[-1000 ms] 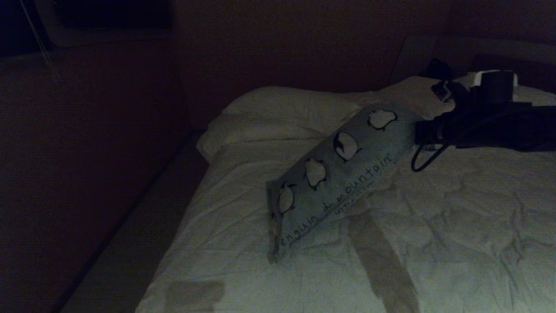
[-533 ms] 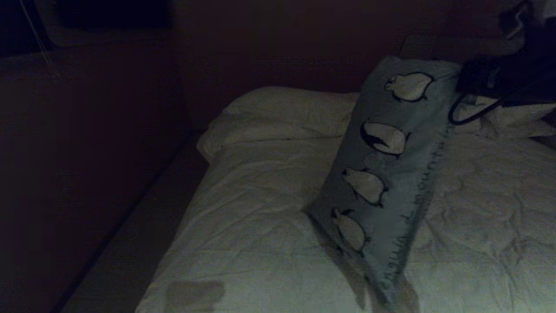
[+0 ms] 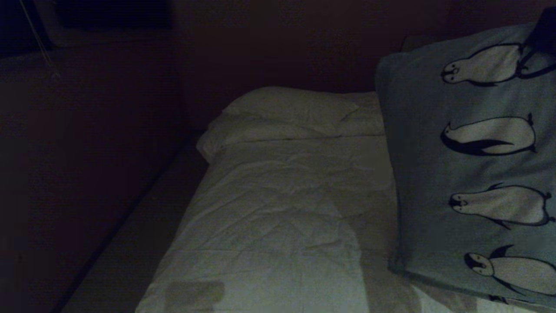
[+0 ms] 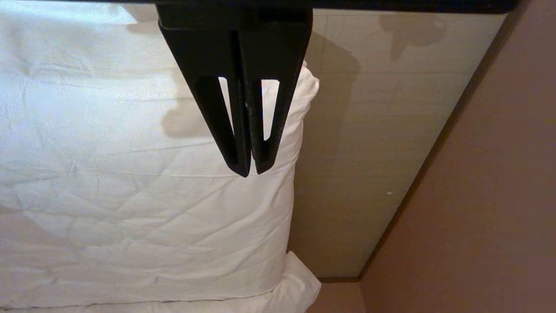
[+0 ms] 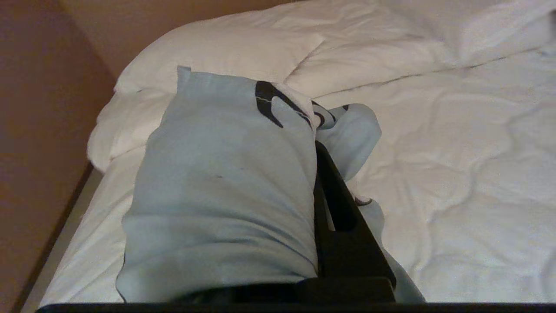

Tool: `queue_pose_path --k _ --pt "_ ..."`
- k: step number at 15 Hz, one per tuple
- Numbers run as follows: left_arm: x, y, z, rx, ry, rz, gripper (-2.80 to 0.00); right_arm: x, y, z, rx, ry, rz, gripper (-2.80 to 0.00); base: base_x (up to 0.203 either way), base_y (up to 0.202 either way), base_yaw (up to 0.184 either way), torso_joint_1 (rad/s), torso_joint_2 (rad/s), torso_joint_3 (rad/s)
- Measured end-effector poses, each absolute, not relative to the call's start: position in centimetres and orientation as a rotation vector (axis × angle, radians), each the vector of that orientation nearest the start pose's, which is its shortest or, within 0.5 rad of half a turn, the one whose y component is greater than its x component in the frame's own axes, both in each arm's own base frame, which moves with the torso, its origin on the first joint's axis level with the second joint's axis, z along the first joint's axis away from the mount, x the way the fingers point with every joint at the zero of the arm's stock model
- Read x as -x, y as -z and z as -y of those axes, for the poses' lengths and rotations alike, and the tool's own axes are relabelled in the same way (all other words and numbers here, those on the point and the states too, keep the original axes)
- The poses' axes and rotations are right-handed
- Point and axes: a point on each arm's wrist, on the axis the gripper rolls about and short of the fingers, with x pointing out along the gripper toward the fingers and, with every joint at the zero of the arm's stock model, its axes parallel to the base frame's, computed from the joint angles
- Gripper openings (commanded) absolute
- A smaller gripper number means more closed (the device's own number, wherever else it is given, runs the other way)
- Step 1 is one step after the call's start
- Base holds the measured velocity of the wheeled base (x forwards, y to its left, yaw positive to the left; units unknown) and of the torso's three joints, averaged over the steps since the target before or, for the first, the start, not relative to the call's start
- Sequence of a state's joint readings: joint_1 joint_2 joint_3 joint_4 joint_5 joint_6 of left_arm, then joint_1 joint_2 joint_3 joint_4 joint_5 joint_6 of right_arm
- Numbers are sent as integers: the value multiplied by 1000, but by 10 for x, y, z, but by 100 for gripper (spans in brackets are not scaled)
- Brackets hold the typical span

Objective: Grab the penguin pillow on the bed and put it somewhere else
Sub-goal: Move to the head of the bed

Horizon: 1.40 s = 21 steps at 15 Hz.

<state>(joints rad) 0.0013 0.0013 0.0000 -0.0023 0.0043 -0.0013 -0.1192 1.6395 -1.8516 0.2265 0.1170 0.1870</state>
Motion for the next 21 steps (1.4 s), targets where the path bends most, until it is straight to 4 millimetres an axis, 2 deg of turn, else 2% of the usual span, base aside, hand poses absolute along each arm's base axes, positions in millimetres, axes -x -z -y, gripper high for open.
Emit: queue_pose_path --k 8,11,17,21 --pt "23 -76 0 1 -6 1 -280 -263 -414 61 -202 127 11 -280 0 0 0 0 0 0" --pt "23 -76 0 0 -5 1 -280 -263 -408 85 -213 213 -3 -280 0 0 0 0 0 0" --pt "23 -76 0 0 -6 1 -280 -254 -393 145 -331 423 -37 -280 0 0 0 0 0 0" --pt "23 -76 0 0 -5 1 -280 -246 -391 163 -391 484 -13 -280 0 0 0 0 0 0"
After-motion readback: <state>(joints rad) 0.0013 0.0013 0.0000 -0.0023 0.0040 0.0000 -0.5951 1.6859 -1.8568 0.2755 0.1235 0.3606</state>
